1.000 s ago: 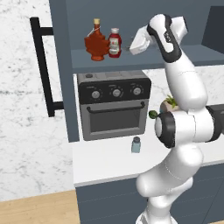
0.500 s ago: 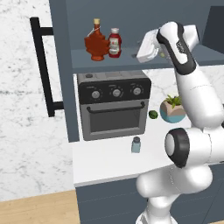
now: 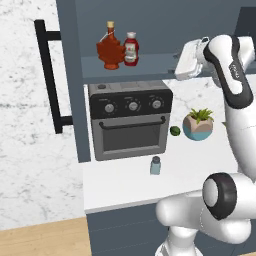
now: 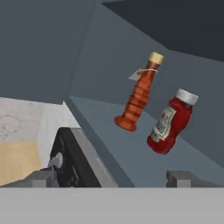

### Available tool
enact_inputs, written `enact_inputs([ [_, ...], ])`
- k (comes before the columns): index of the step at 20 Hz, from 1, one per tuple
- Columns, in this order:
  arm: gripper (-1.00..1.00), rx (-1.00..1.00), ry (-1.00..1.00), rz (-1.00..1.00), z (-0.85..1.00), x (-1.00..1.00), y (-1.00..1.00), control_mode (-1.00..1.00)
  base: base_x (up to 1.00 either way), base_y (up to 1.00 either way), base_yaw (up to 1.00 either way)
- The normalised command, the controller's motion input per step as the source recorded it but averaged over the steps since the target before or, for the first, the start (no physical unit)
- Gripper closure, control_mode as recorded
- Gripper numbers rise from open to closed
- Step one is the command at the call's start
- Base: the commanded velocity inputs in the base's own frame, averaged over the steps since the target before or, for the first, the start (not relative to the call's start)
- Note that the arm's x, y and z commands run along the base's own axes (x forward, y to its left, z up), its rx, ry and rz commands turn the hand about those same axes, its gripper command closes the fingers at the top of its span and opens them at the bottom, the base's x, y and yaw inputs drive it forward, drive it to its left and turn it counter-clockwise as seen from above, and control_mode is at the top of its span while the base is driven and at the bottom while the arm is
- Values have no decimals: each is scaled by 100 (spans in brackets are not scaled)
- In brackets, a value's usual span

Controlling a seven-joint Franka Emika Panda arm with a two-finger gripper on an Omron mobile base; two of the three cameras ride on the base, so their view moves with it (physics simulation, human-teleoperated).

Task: Put the shaker and condiment bottle from the counter next to their counterparts in the cabinet.

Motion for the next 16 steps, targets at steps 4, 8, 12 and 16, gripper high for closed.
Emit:
enact_inputs([
  [4,-100,2,0,-3,-1,-85,-37,-100,0,0,0],
  [8,-100,1,0,-3,-12,-84,-31,-100,0,0,0],
  [12,-100,1,0,-7,-38,-90,-38,-100,0,0,0],
  [16,-100,0,0,-7,-62,-83,-32,-100,0,0,0],
])
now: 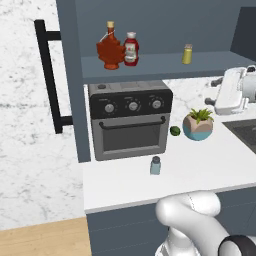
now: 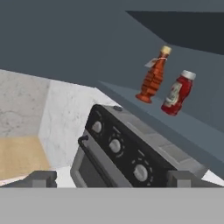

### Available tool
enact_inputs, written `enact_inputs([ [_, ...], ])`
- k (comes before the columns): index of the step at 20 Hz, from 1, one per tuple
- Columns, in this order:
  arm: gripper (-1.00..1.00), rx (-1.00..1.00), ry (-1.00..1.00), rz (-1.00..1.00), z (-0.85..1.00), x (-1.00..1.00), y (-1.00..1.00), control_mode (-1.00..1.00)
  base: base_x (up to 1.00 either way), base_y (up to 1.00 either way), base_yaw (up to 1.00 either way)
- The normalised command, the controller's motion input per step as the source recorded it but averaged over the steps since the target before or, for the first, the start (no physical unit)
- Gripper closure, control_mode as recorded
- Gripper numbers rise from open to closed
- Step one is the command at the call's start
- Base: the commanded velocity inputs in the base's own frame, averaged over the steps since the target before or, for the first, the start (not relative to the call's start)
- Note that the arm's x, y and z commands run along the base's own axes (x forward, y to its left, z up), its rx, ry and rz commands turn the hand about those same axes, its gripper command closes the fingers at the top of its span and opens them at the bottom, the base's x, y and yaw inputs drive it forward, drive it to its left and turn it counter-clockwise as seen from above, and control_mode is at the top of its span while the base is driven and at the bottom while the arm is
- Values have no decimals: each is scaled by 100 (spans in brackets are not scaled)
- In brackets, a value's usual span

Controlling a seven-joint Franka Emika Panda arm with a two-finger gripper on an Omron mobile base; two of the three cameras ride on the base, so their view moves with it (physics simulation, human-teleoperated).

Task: Put the shaker and condiment bottle from the counter next to their counterparts in the cabinet.

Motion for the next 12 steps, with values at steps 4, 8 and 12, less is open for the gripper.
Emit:
enact_inputs([
  [4,-100,0,0,-5,-69,-73,-23,-100,0,0,0],
  [8,-100,0,8,0,-69,-26,0,-100,0,0,0],
  [12,-100,-1,15,0,-65,-2,4,-100,0,0,0],
])
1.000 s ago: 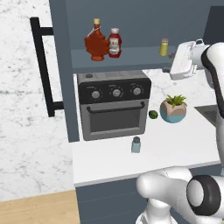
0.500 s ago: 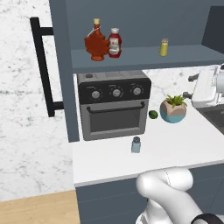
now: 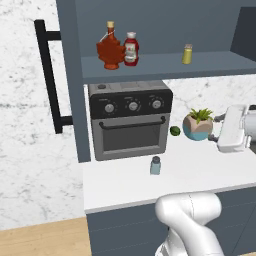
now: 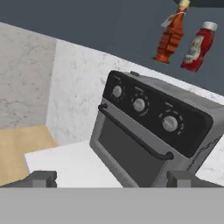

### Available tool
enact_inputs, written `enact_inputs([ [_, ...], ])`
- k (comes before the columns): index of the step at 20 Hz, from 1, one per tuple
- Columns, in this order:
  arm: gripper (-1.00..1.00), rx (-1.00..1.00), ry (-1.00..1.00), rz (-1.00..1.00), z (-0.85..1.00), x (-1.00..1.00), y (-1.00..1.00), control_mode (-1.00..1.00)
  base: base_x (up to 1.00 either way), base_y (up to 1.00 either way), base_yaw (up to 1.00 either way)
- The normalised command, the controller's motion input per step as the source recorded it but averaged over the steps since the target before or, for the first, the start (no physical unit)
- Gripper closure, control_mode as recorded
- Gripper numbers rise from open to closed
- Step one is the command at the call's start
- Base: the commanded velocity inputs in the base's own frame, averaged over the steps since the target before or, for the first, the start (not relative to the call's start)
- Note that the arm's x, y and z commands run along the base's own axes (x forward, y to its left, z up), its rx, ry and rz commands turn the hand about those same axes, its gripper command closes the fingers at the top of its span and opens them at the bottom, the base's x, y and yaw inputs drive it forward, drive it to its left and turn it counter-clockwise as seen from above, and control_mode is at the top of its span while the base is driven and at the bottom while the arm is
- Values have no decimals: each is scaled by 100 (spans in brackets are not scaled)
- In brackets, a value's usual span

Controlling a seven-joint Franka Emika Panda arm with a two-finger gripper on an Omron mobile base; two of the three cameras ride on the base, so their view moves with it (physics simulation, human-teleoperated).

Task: Put the shaker and condiment bottle from the counter next to their counterparts in the cabinet.

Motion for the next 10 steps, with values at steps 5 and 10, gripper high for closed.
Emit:
enact_inputs([
  [5,-100,-7,22,-1,-90,0,20,-100,0,0,0],
  [10,-100,3,13,-2,-48,-1,0,-100,0,0,0],
])
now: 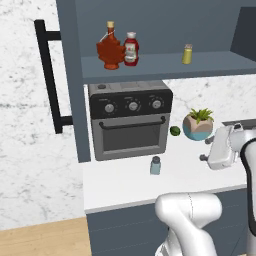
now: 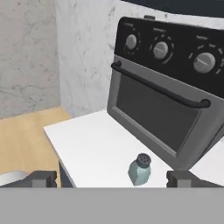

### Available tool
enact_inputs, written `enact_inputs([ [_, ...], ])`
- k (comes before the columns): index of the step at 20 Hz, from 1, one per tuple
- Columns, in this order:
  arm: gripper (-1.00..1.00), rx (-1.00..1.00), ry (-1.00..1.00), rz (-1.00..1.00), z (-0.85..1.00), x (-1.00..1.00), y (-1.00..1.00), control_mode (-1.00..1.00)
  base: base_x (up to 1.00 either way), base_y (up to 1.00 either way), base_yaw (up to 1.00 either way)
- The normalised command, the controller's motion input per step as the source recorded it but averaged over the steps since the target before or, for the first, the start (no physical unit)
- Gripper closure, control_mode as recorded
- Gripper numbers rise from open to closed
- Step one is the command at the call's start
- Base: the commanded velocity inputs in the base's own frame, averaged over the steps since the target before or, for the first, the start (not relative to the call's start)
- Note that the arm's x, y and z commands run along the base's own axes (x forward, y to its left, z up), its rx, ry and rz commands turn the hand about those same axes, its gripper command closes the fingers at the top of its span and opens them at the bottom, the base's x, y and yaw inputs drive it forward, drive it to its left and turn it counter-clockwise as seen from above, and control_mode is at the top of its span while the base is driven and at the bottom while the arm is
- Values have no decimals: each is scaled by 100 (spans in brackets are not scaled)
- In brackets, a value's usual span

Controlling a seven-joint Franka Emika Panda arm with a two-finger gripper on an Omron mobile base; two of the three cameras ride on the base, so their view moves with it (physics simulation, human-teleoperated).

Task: Put the shaker and condiment bottle from the counter next to their counterparts in the cabinet.

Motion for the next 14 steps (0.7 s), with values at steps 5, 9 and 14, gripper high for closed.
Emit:
enact_inputs([
  [5,-100,8,6,0,-37,-2,-4,-100,0,0,0],
  [9,-100,6,10,-10,-42,0,1,-100,0,0,0],
  [14,-100,0,8,-23,-53,0,5,-100,0,0,0],
])
